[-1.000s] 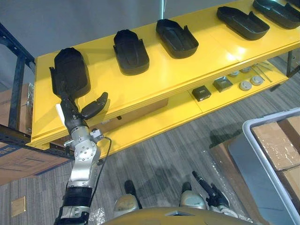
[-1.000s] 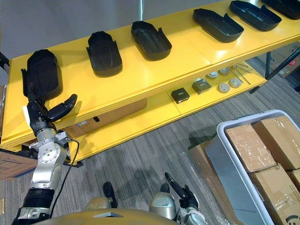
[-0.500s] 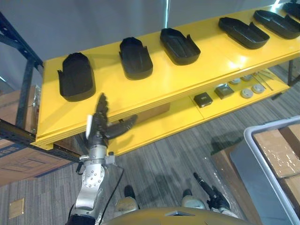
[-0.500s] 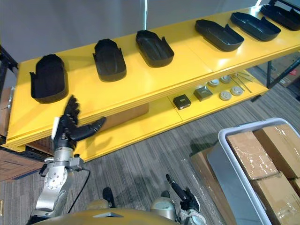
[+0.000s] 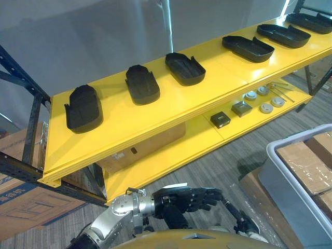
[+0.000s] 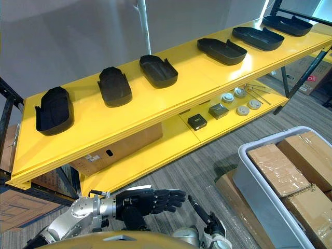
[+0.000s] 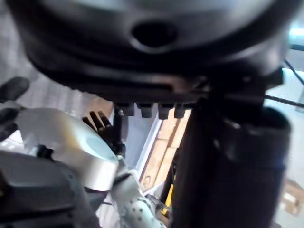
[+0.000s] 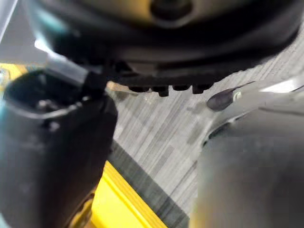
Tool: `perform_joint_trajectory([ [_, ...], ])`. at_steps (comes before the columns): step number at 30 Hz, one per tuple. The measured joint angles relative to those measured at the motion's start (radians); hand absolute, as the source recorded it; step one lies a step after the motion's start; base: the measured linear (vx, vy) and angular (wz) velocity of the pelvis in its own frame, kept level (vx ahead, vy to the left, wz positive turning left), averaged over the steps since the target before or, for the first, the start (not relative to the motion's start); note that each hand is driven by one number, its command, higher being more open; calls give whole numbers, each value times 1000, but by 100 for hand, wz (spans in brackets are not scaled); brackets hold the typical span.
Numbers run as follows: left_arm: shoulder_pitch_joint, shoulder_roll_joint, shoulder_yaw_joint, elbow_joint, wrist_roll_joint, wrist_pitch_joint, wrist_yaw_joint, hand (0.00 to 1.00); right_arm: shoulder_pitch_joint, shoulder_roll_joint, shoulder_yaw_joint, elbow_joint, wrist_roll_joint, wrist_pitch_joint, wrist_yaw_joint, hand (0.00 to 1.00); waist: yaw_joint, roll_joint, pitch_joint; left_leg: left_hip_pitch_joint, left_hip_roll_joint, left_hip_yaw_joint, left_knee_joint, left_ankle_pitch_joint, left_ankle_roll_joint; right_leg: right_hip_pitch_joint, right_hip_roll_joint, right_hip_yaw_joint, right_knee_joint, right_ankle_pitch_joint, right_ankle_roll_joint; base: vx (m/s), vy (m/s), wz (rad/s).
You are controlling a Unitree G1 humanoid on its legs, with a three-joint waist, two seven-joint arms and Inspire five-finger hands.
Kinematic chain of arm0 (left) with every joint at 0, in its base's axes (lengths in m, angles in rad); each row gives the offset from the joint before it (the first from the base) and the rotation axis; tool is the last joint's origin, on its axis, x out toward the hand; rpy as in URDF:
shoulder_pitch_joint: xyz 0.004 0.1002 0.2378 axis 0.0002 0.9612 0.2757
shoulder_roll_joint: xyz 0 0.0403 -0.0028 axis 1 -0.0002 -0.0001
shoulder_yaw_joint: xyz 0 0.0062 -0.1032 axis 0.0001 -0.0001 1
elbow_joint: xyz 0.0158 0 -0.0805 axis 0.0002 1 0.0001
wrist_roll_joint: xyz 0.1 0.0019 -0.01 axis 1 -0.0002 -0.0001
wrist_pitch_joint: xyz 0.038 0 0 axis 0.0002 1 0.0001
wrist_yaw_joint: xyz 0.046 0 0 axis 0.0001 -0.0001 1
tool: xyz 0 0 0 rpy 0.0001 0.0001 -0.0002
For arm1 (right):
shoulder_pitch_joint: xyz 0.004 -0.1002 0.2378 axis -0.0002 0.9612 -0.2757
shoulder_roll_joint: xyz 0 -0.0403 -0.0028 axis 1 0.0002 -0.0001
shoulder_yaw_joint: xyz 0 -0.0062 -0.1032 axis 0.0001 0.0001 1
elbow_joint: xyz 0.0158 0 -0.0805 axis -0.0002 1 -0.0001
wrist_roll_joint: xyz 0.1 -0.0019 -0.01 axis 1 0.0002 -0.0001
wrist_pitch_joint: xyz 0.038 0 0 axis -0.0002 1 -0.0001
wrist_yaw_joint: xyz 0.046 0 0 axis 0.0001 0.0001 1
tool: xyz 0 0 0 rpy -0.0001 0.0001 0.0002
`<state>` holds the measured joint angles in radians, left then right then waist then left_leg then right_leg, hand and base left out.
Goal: Walk over and take three plastic housings, then place them on the shelf
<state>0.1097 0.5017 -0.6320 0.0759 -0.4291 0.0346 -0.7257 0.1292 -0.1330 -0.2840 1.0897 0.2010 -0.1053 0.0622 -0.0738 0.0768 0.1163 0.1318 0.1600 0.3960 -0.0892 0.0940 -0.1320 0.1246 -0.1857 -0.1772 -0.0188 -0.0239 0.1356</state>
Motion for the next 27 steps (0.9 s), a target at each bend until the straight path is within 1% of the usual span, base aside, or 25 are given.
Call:
perform_joint_trajectory([
  [3,0,19,2,22,-1,2,45,100,1,0,2,6,0,12,0,100,-8,-14,-7,1,-1,9,0,-6,-3,0,0,4,-3,6,2,56,7,-7],
  [4,0,22,3,22,-1,2,45,100,1,0,3,6,0,12,0,100,-9,-15,-8,1,-1,10,0,-7,-3,0,0,4,-4,7,3,42,7,-2],
  [6,1,24,2,22,0,11,37,100,0,0,18,6,-1,13,0,100,-10,-31,-11,1,-1,10,0,-8,-5,1,0,3,-7,7,3,36,2,0],
  [8,2,24,2,22,5,13,25,100,-2,0,21,6,-1,15,3,100,-10,-38,-15,2,-1,10,0,-9,-5,5,0,2,-12,7,3,0,0,0],
  [10,2,24,2,24,12,13,26,100,-8,0,22,6,-1,15,2,100,-11,-40,-14,11,-3,10,0,-11,-6,17,-1,0,-19,7,2,0,0,0],
  [13,3,18,16,33,9,-5,66,100,-10,-3,41,6,0,15,2,100,-11,-35,-17,18,-3,5,0,-14,-7,29,-1,-8,-22,1,-7,-9,-1,3],
  [15,10,6,69,15,-6,-11,69,100,-12,-3,51,7,0,15,3,100,-8,-33,-17,17,-3,1,0,-14,-7,31,-1,-12,-21,0,-9,-16,0,5],
  [17,19,3,149,-61,-70,-22,54,100,-10,-3,56,7,0,14,2,100,-3,-35,-17,17,-3,-2,0,-13,-6,32,-2,-15,-21,-1,-9,-10,2,4],
  [20,17,-22,258,-182,-190,-85,46,100,-4,-3,56,7,0,14,-1,100,6,-38,-15,16,-6,-7,0,-13,-6,36,-5,-21,-21,-1,-9,4,4,5],
  [21,15,-43,297,-217,-242,-114,66,100,-2,-2,56,8,0,14,-2,100,8,-39,-14,16,-7,-9,0,-13,-6,37,-5,-23,-21,-1,-9,9,3,4],
  [22,14,-56,316,-230,-260,-123,80,100,0,-2,56,8,0,14,-2,100,10,-39,-14,16,-7,-10,0,-13,-6,38,-5,-25,-21,0,-9,11,-1,6],
  [24,8,-107,386,-244,-298,-148,150,100,13,-1,53,8,-1,14,-2,100,14,-42,-13,17,-7,-19,0,-13,-6,47,-5,-38,-22,0,-8,10,-7,12],
  [25,10,-117,404,-243,-307,-148,167,100,15,1,49,9,-1,14,-2,100,14,-42,-12,18,-7,-22,0,-13,-6,50,-4,-40,-22,0,-7,8,-6,10],
  [27,22,-146,476,-242,-314,-148,238,100,18,9,38,11,-1,14,-3,100,18,-50,-7,17,-7,-26,0,-12,-5,51,-4,-44,-22,0,-8,-1,-4,5],
])
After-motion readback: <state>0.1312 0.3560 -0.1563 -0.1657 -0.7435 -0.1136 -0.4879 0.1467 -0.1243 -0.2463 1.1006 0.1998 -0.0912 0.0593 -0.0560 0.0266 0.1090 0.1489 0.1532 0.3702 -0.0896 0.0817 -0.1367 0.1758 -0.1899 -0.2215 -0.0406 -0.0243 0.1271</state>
